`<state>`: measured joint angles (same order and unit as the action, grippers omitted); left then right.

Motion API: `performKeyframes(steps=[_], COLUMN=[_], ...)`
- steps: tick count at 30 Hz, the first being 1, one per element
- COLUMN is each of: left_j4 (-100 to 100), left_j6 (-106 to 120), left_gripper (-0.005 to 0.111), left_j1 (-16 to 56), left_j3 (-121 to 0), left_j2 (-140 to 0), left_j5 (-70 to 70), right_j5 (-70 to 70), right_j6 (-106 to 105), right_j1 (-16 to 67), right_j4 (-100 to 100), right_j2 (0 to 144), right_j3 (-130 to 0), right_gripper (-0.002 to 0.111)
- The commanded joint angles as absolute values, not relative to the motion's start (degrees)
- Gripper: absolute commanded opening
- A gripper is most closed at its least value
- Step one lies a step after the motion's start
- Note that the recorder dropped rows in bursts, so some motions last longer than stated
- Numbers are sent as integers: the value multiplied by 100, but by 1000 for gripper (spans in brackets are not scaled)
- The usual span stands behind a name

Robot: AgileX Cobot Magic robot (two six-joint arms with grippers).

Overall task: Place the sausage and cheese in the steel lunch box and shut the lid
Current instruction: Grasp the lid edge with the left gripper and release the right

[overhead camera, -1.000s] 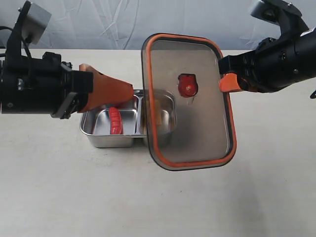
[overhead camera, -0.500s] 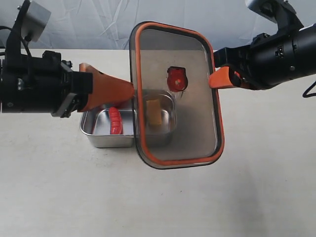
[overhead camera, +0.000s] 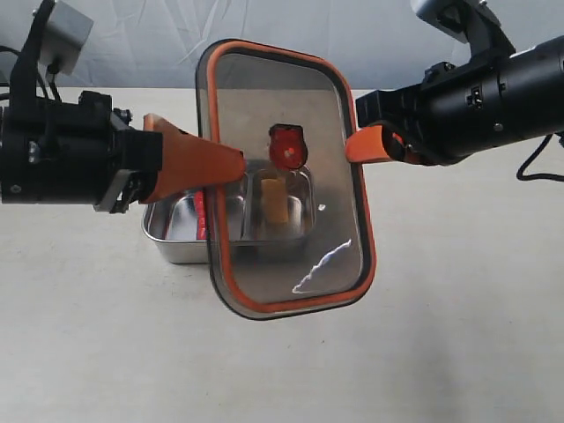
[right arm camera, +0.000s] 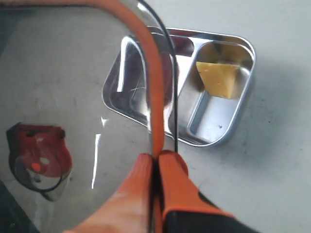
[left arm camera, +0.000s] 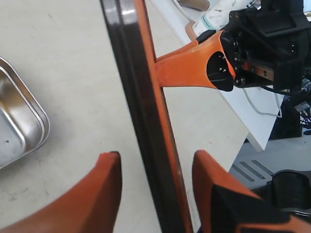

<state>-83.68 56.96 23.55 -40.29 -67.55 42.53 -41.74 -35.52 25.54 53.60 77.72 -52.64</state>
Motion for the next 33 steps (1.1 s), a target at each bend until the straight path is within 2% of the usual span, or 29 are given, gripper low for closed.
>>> performKeyframes(steps=[1, 3, 7, 8, 16, 18, 22, 24, 33], left_j4=[-8453, -8430, -8318, -8271, -8175, -8118, -8080, -8019, -6473], left_j6=[5719, 5719, 5719, 5737, 5763, 5788, 5977, 6049, 6049], left_gripper=[44, 37, 4, 1, 0, 0, 0, 0, 0], left_j1=[2350, 2350, 2350, 2350, 2350, 2350, 2350, 2350, 2350], left_j3=[-4016, -4016, -4016, -4016, -4016, -4016, -4016, -4055, -4668], left_j2=[-6776, -6776, -6776, -6776, -6776, -6776, -6776, -6766, -6766], left_j5=[4279, 4223, 4070, 4036, 3674, 3525, 3123, 2877, 2000], right_j5=[-4010, -4010, -4010, -4010, -3766, -3679, -3531, -3389, -2471], right_j6=[-3605, -3605, -3605, -3615, -3633, -3646, -3646, -3646, -3633], right_j1=[2715, 2745, 2745, 2744, 2744, 2744, 2744, 2744, 2732], right_j4=[5468, 5468, 5468, 5468, 5424, 5349, 5247, 5133, 4989], right_j2=[7762, 7762, 7762, 7762, 7762, 7762, 7762, 7762, 7549], right_j3=[-5266, -5266, -5266, -5266, -5266, -5266, -5266, -5276, -5276], right_gripper=[0, 0, 0, 0, 1, 10, 41, 49, 49])
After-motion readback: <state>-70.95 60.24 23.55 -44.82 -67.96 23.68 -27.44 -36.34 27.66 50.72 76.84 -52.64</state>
